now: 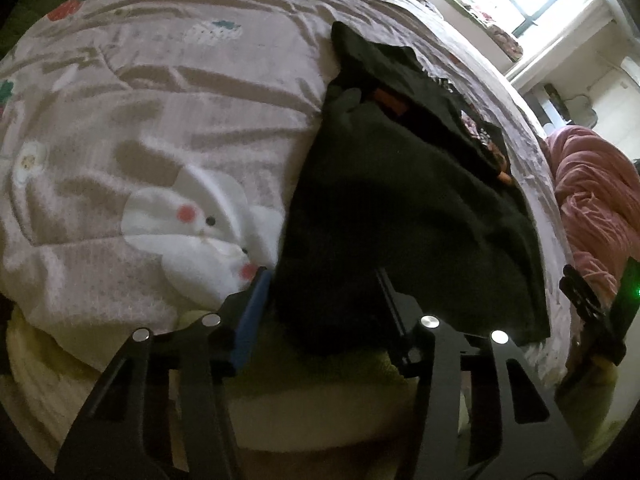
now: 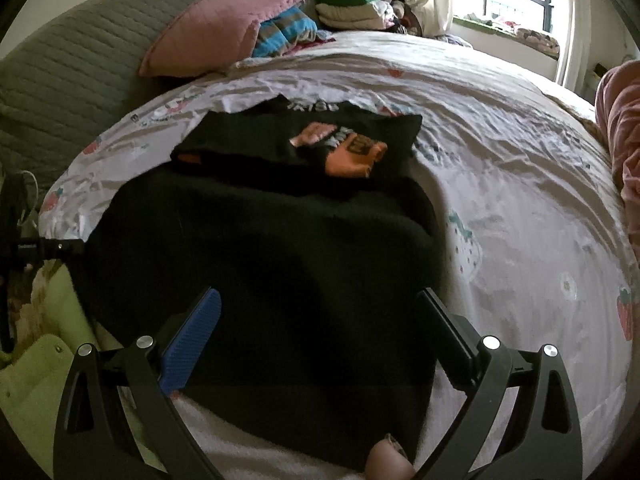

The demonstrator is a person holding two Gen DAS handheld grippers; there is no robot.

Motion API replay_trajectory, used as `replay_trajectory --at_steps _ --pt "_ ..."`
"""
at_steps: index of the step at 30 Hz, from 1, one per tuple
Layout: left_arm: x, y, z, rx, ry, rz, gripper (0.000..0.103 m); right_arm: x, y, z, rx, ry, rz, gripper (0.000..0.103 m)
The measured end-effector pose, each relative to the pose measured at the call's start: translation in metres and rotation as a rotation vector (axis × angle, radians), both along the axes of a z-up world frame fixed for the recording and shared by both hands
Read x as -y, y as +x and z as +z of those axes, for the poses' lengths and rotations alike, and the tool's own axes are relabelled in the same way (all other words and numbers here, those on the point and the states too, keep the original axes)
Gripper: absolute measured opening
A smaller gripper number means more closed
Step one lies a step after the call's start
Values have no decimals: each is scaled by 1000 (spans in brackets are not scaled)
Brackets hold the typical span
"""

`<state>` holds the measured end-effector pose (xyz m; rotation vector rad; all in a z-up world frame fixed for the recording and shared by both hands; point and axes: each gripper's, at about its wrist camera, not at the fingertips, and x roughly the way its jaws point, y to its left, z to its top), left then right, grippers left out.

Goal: Fold small clothes
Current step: 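Lower both open tools to the hem of the black shirt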

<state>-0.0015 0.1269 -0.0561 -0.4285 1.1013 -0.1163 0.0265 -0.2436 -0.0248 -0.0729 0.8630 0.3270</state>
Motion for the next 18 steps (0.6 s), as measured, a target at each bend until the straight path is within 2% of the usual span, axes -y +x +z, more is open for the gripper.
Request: replay_trajectory --at_steps 15,16,18 --pt "1 -5 -4 -6 12 17 32 30 -23 -29 -149 1 0 96" --pt "0 -5 -5 -8 10 19 32 33 -24 -31 -161 6 1 95" --pt "0 -6 -5 -9 7 24 32 37 -26 -33 -190 9 5 83"
